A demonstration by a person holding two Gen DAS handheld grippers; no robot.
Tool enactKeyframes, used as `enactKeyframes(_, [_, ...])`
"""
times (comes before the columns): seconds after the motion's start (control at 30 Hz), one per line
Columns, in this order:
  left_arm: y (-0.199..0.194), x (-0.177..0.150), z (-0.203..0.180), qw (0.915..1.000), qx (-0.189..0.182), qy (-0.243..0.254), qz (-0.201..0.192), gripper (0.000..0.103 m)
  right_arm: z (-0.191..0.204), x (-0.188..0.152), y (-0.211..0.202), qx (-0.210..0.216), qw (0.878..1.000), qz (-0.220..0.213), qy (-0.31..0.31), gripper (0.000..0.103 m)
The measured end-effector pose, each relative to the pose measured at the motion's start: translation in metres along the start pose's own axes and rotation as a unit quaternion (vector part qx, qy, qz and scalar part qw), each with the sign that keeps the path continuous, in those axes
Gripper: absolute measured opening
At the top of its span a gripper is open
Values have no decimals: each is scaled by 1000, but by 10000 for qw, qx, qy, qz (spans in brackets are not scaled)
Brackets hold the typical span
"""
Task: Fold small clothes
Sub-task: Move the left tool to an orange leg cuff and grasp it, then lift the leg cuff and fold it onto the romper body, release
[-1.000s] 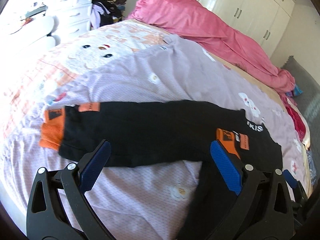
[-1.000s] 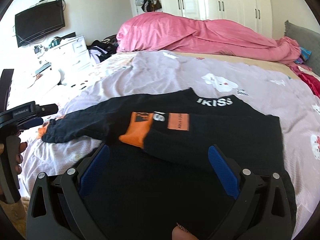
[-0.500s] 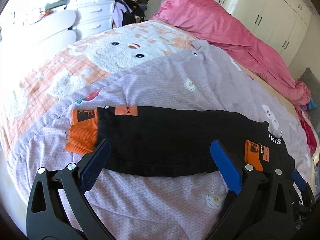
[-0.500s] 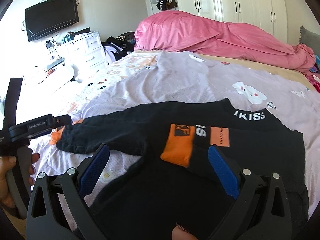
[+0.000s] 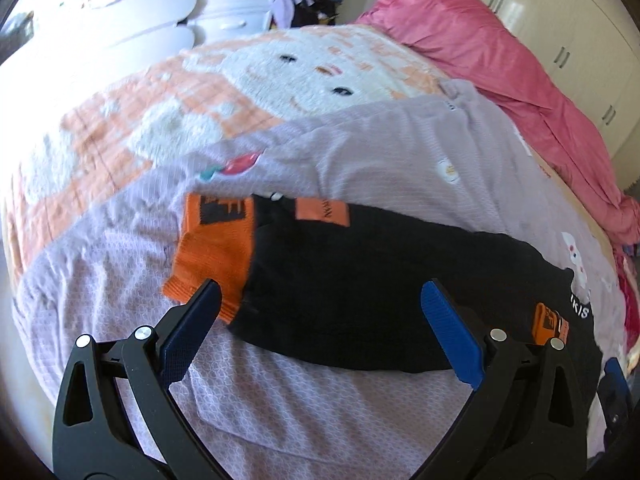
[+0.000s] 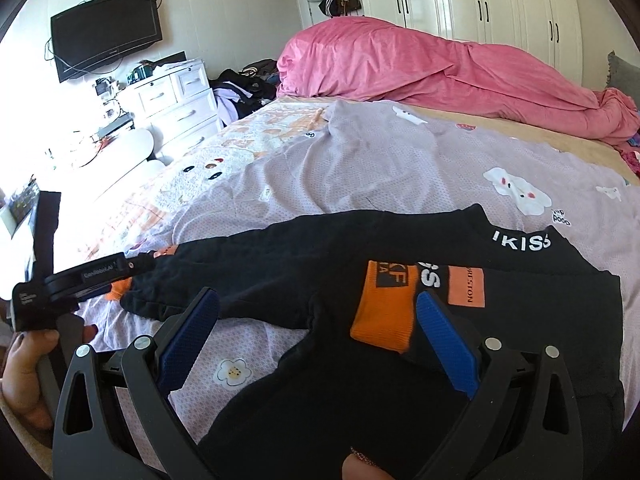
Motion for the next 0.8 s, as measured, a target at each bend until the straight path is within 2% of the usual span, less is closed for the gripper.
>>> enactKeyframes(0.3, [25,-1,23,9977,-90,-584,332,94,15,1,18,73,9997,168,-175,99])
enactKeyframes(0.47, [31,3,34,9928,-284,-1146,200,94,16,-1,24,105,9995,223,-177,99])
enactKeyframes(0.57, [29,4,33,9914,-202,-1291,23,91,11,-1,23,59,9996,217,-169,99])
enactKeyframes(0.6, [28,6,32,9916,-177,-1281,-28,84,8,-1,21,35,9997,207,-156,99])
enactKeyframes(0.63, [26,8,31,9919,-170,-1252,-108,53,5,-1,19,18,9997,194,-135,99])
enactKeyframes(0.67, [27,10,32,9919,-104,-1258,-126,31,2,-1,17,1,9998,180,-112,99])
enactKeyframes(0.7, [26,11,35,9909,-89,-1334,-146,26,0,-1,16,-13,9998,172,-94,99])
enactKeyframes(0.77, [28,11,43,9870,-372,-1559,-115,6,-7,-3,13,-43,9998,161,-47,99])
enactKeyframes(0.8, [27,11,47,9851,-482,-1645,-119,2,-12,-4,10,-59,9999,158,-20,99])
Point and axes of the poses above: each gripper's, at about its wrist camera, not at the fingertips, and y roughly the way its jaws point, z to its left, x to its top, the point moved 1 cm from there along y, roughly the way its jaws point
